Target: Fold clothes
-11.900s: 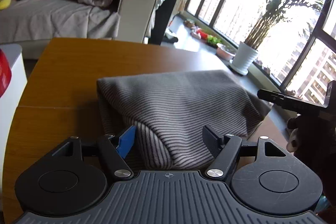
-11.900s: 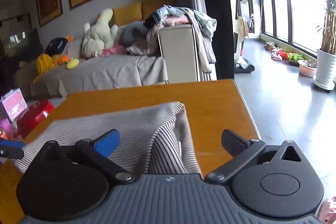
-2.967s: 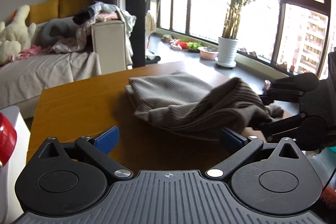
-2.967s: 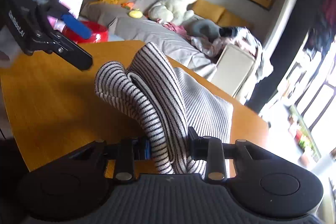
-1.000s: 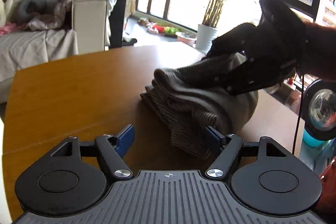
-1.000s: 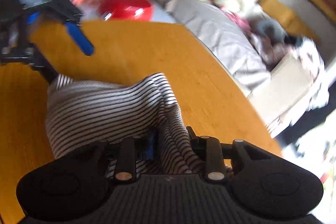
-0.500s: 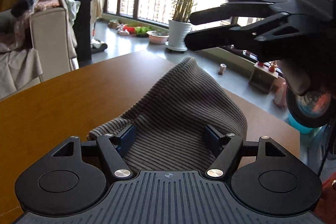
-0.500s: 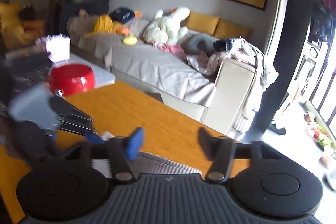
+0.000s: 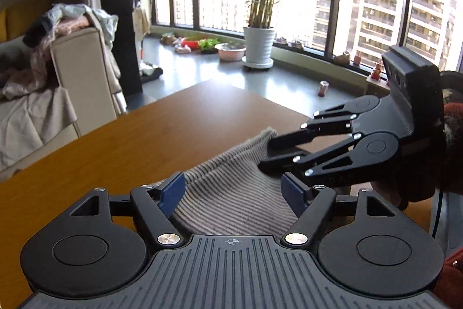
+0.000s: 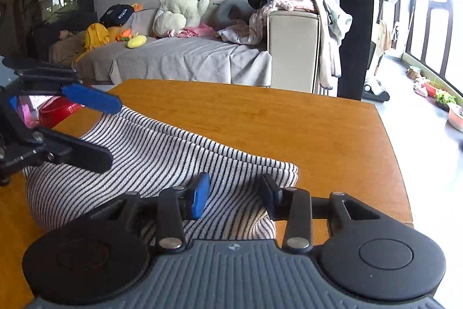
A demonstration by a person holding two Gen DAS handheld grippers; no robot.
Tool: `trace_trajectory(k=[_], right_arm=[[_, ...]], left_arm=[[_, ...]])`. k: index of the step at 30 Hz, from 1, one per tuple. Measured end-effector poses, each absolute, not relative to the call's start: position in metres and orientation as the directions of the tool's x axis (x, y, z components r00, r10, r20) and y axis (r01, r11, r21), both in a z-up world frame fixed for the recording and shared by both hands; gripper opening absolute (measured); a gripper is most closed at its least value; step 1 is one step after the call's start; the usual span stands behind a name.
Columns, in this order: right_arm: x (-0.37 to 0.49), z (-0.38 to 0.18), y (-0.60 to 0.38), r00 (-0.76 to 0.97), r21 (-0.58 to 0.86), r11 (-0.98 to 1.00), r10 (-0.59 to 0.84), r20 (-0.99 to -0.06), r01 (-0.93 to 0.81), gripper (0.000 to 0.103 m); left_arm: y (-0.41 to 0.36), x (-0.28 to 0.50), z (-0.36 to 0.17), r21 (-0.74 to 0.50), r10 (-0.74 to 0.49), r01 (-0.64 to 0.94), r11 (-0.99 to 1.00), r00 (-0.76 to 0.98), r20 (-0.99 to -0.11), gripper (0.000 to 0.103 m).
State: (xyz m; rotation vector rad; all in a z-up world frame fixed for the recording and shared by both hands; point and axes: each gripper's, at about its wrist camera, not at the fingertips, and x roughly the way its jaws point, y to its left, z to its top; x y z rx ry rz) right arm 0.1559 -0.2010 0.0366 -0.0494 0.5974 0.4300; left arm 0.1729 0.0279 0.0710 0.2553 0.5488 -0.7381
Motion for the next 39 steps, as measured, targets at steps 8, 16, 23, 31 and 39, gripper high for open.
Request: trace_trajectory(k=[8, 16, 23, 31, 39], right_arm=[[0.111, 0.058, -0.216, 0.785, 0.125, 0.919, 0.386, -0.485, -0.374, 0.08], [0.082, 0.037, -0.256, 0.654, 0.586, 0.789, 0.545, -0.525, -0.187, 0.083], [0.105, 0.01, -0.238, 0.588, 0.658, 0.741, 0.593, -0.551, -0.131, 0.067], [0.138, 0.035, -0.224, 0.666, 0.377, 0.89, 0.445, -0.598, -0.256, 0.067], [0.155, 0.046, -0.223, 0.786, 0.144, 0.976, 0.217, -0.579, -0.163, 0.071]], left_arm=[[0.043, 0.237, 0.02, -0.142, -0.522, 0.585, 0.798, 0.555, -0.648, 0.1], [0.062, 0.256, 0.006, -0.302, -0.575, 0.52, 0.799, 0.515, -0.636, 0.103], [0.062, 0.25, 0.012, -0.306, -0.568, 0.508, 0.805, 0.512, -0.645, 0.101], [0.074, 0.221, 0.021, -0.339, -0.543, 0.441, 0.831, 0.512, -0.666, 0.095], [0.055, 0.175, 0.017, -0.382, -0.627, 0.525, 0.761, 0.443, -0.641, 0.098]])
